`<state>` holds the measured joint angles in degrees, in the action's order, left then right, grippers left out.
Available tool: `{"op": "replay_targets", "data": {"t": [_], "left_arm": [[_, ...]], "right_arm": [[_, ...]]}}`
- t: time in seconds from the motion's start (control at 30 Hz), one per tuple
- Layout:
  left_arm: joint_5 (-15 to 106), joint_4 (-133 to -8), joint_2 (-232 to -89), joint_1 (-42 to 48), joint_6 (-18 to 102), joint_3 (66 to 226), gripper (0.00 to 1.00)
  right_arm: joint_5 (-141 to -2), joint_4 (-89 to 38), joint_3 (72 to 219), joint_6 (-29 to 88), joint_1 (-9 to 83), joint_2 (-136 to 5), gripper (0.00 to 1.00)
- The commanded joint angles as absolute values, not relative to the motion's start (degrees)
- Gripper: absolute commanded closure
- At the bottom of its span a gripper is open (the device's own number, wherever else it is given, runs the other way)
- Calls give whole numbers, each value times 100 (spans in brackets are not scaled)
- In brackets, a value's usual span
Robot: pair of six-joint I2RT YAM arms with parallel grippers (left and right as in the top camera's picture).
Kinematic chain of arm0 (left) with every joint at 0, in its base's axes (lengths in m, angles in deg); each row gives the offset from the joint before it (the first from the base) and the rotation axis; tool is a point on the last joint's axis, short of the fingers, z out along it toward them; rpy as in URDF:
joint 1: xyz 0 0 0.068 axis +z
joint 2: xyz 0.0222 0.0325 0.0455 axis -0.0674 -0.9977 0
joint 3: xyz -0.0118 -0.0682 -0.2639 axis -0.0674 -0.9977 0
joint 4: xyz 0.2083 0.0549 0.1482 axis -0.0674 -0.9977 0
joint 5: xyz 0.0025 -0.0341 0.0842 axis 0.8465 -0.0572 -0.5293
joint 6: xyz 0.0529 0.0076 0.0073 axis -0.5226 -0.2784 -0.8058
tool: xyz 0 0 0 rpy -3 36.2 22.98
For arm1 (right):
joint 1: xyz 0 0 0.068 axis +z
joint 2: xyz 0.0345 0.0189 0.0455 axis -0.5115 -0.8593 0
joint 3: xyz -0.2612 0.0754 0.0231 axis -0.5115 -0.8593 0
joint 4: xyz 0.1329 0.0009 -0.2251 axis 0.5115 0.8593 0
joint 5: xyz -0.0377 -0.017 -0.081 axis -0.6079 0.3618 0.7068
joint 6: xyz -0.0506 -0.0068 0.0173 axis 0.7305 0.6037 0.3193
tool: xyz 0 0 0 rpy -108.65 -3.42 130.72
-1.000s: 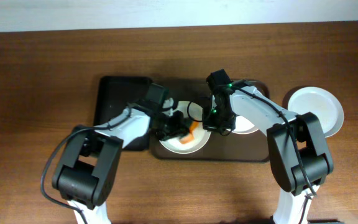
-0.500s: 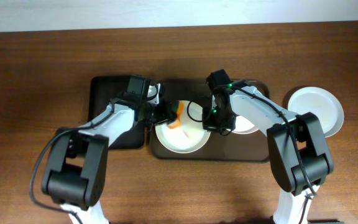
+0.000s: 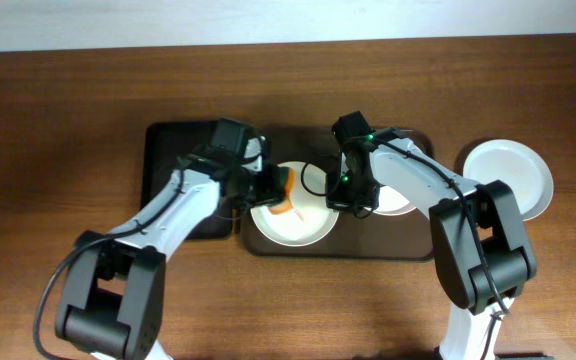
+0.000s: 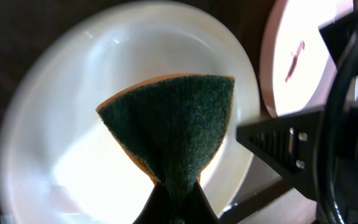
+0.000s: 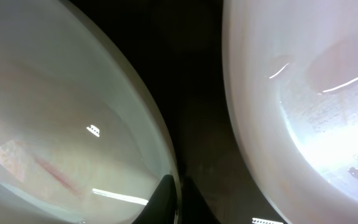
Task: Clean dirty plates on tray and stack at the side
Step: 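Wipe the white plate with the sponge in the left gripper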
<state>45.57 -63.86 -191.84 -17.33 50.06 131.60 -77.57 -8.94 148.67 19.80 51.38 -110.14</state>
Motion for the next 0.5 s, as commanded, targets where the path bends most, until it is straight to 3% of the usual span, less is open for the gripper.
{"op": "replay_targets", "data": {"t": [0.0, 0.47], "left_arm": [[4404, -6399, -19392, -2067, 5535, 13190, 100], [4131, -6289, -20078, -2614, 6093, 13190, 100]], "right_arm": [[-7601, -865, 14876, 2039, 5132, -11075, 94], [-7599, -804, 14876, 2037, 5132, -11075, 94]]}}
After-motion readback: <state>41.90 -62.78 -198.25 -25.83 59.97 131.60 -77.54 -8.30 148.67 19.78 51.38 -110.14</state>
